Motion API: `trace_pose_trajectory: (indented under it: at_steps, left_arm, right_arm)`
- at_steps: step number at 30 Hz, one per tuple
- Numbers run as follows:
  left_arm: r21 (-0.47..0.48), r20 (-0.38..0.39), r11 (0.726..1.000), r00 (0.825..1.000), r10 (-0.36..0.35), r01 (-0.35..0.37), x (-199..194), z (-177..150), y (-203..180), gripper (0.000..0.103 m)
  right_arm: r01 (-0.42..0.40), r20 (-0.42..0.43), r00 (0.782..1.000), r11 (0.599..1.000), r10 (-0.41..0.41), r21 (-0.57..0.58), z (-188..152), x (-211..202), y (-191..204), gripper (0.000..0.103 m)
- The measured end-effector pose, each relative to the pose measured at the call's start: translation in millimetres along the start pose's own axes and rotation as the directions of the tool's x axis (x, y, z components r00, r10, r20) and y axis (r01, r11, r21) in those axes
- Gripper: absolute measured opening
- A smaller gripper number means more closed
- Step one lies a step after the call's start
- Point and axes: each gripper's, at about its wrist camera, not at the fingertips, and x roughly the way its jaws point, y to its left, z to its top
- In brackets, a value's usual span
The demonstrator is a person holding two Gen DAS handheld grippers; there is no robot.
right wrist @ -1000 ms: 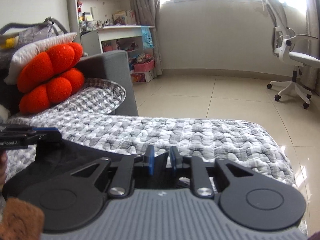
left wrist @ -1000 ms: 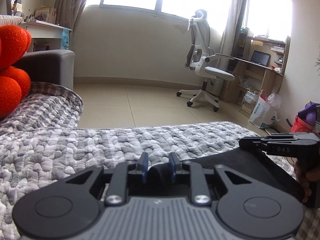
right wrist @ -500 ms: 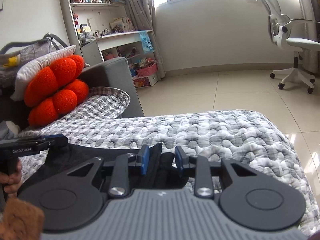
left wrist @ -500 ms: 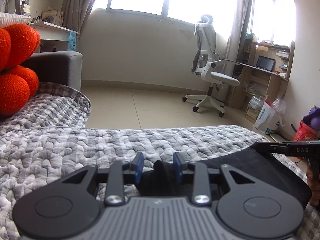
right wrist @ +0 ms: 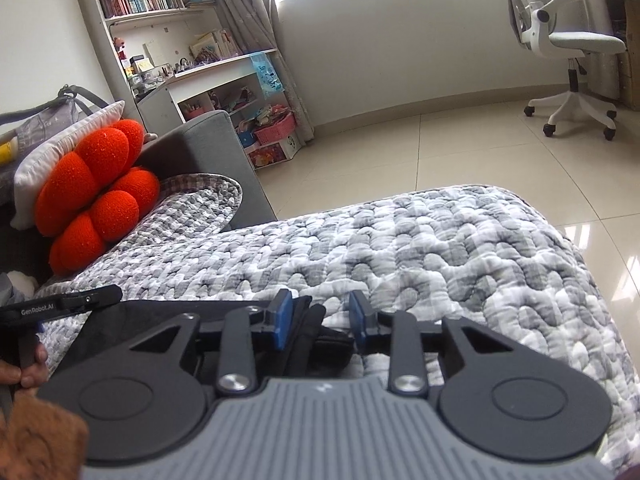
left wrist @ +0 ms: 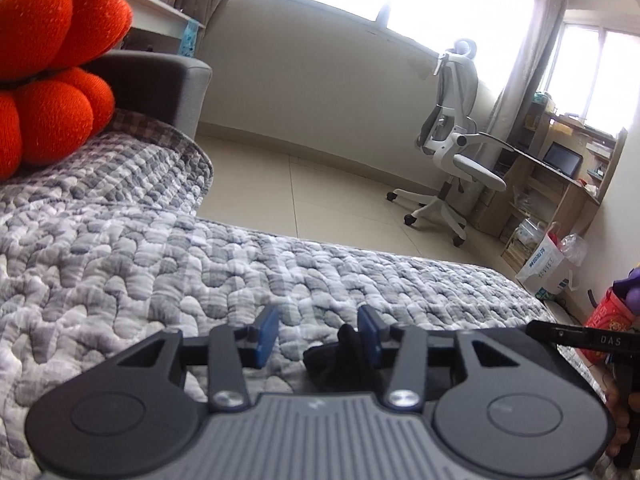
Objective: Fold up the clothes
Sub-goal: 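Lay the folded T-shirt end down and open both grippers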
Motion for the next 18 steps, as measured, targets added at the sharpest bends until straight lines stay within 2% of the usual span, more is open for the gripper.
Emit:
trace_pose_trajectory:
  at_steps: [3,6,8,10,12,14,18]
  left_arm:
    - [-0.106,0.002,0.994,1.0,0.003,-0.003,0.4,2.6,12.6,0.049]
    - [-0.237,0.012,0.971,1.0,0.0,0.003,-10.3,6.7,26.6,0.048]
    - [-0.213,0.059,0.977,0.998,-0.003,0.015,-33.1,6.1,18.7,0.049]
    - [-0.165,0.096,0.986,0.995,-0.017,0.033,-57.5,1.6,4.3,0.057]
    - [-0.112,0.098,0.992,0.994,-0.048,0.059,-76.9,-9.9,-18.0,0.058]
    - [-0.062,0.088,0.995,0.993,-0.075,0.081,-88.6,-24.3,-44.8,0.058]
    - [0.038,0.081,0.997,0.994,-0.07,0.067,-91.7,-52.3,-87.3,0.057]
  right_arm:
    - [-0.011,0.033,0.999,1.0,0.011,0.019,-0.7,-8.8,-4.3,0.032]
    - [-0.003,0.069,0.998,0.998,-0.002,0.061,-2.2,-21.9,-10.1,0.034]
    - [0.024,0.09,0.995,0.996,-0.032,0.084,-6.7,-35.3,-11.5,0.034]
    - [0.038,0.116,0.992,0.995,-0.049,0.092,-16.2,-54.9,-7.3,0.035]
    - [0.01,0.146,0.989,0.994,-0.026,0.109,-26.6,-75.3,0.2,0.035]
    - [-0.058,0.167,0.985,0.992,0.038,0.114,-34.3,-88.9,14.3,0.035]
    - [-0.095,0.109,0.989,0.994,0.1,-0.044,-42.8,-87.6,67.2,0.035]
